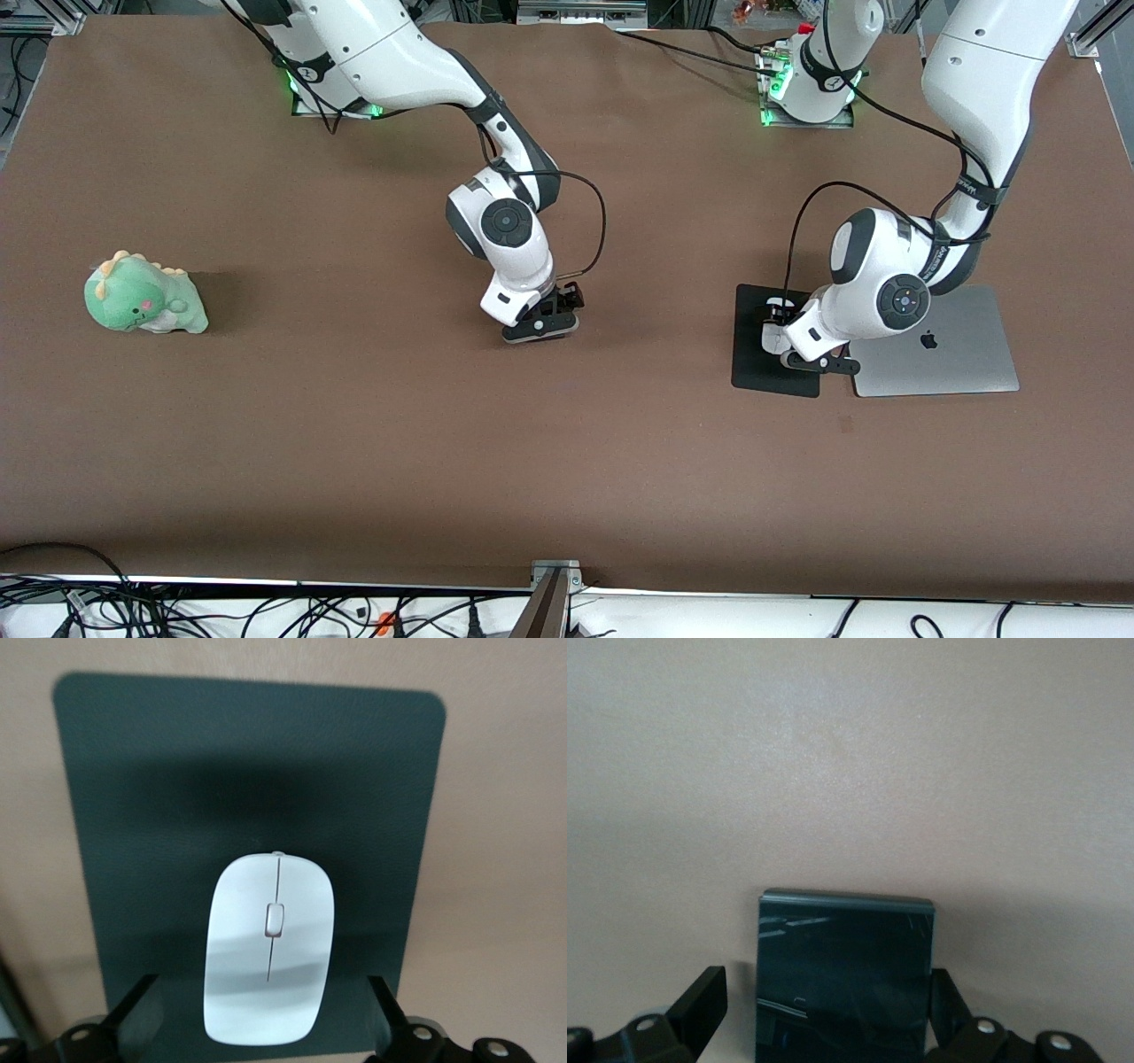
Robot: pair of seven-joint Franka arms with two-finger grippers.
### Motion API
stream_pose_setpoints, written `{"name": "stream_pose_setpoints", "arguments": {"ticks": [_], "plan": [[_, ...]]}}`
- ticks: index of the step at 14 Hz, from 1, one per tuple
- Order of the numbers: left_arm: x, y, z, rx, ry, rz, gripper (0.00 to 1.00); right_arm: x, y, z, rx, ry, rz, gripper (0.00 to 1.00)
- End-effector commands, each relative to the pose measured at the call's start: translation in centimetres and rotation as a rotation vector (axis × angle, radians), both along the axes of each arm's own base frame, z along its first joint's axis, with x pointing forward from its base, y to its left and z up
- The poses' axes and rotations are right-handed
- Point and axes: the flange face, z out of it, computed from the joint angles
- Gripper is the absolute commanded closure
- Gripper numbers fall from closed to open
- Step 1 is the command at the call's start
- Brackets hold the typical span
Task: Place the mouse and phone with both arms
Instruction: 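Release the mouse on the pad and raise the left gripper away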
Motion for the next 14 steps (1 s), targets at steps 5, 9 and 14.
{"name": "stream_pose_setpoints", "arguments": {"ticks": [5,9,14], "plan": [[4.8,0.3,19.4,0.090,0.072,-0.079,0.00,-0.6,-0.2,-2.1,-0.022,-0.027,0.023,0.00],[3.0,-0.2,30.0,0.194,0.031,-0.133,0.00,-0.4,-0.2,-1.8,-0.018,-0.032,0.025,0.39],[-2.1,3.7,38.4,0.138,-0.009,-0.064,0.00,0.1,-0.3,-0.9,-0.035,-0.010,0.026,0.62]]}}
